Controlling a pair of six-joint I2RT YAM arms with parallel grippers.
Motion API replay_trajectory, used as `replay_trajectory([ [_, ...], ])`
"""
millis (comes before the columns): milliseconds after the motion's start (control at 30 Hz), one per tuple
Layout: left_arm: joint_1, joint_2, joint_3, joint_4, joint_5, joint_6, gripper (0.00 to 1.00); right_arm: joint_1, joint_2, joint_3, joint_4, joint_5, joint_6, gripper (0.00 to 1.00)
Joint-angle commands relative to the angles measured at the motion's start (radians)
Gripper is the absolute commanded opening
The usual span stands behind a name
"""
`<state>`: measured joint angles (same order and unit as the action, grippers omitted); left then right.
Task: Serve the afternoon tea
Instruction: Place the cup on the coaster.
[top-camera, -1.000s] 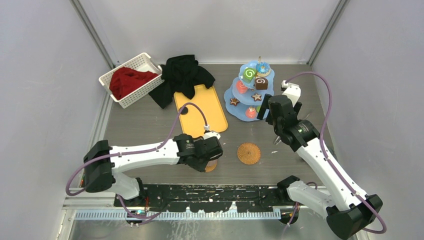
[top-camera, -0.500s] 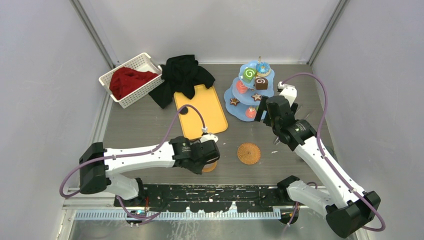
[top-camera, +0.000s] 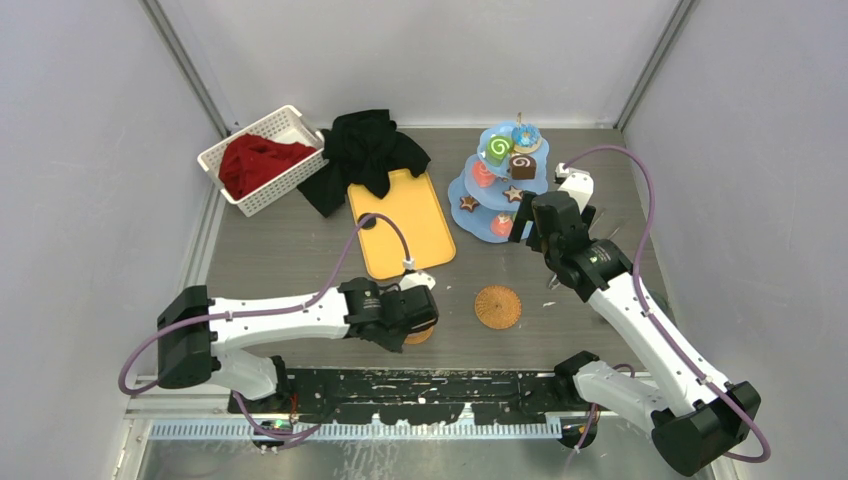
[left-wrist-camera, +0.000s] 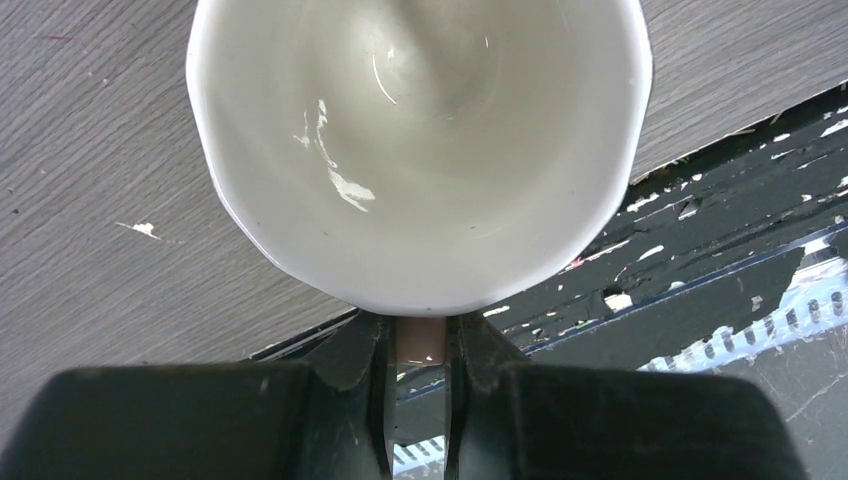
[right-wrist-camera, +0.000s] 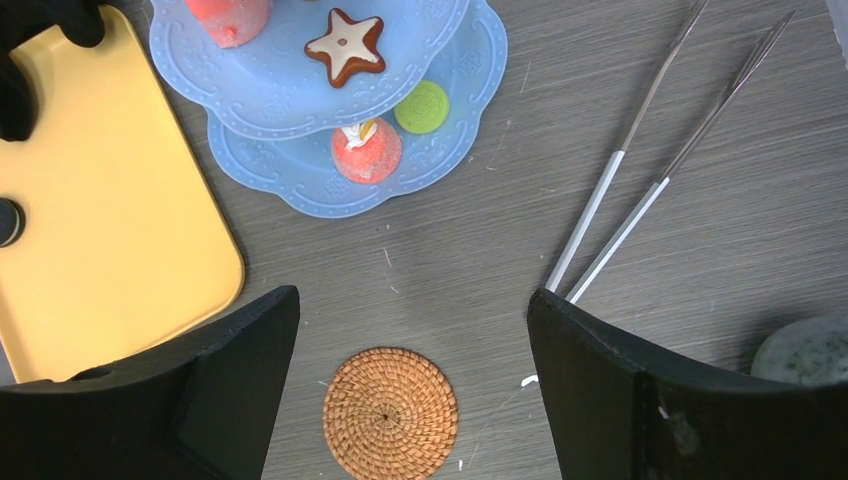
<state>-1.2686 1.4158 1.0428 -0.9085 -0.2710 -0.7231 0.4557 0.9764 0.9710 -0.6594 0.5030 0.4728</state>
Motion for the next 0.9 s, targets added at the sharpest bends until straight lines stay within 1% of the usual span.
replay_trajectory([
  [0, -0.002, 0.032, -0.037, 0.075, -0.029, -0.011, 0.0, -0.008, -0.007, 0.003, 0.049, 0.009, -0.002, 0.89],
  [167, 0.007, 0.058, -0.048, 0.12, -0.068, -0.002, 0.0, -0.009, -0.007, 0.007, 0.041, 0.014, -0.002, 0.89],
  [367, 0.041, 0.103, -0.013, 0.164, -0.099, 0.04, 0.0, -0.01, -0.009, 0.009, 0.038, 0.021, 0.004, 0.89],
  [567, 0.058, 0.106, 0.007, 0.156, -0.088, 0.079, 0.0, -0.012, -0.012, 0.016, 0.026, 0.034, -0.001, 0.89],
  [800, 0.058, 0.121, 0.06, 0.088, -0.077, 0.096, 0.0, -0.013, -0.024, 0.009, 0.027, 0.027, 0.005, 0.89],
  [833, 0.058, 0.121, 0.065, 0.088, -0.078, 0.096, 0.01, -0.012, -0.024, 0.008, 0.027, 0.027, 0.006, 0.89],
  [867, 0.058, 0.123, 0.074, 0.088, -0.08, 0.096, 0.05, -0.013, -0.024, 0.009, 0.027, 0.025, 0.004, 0.89],
])
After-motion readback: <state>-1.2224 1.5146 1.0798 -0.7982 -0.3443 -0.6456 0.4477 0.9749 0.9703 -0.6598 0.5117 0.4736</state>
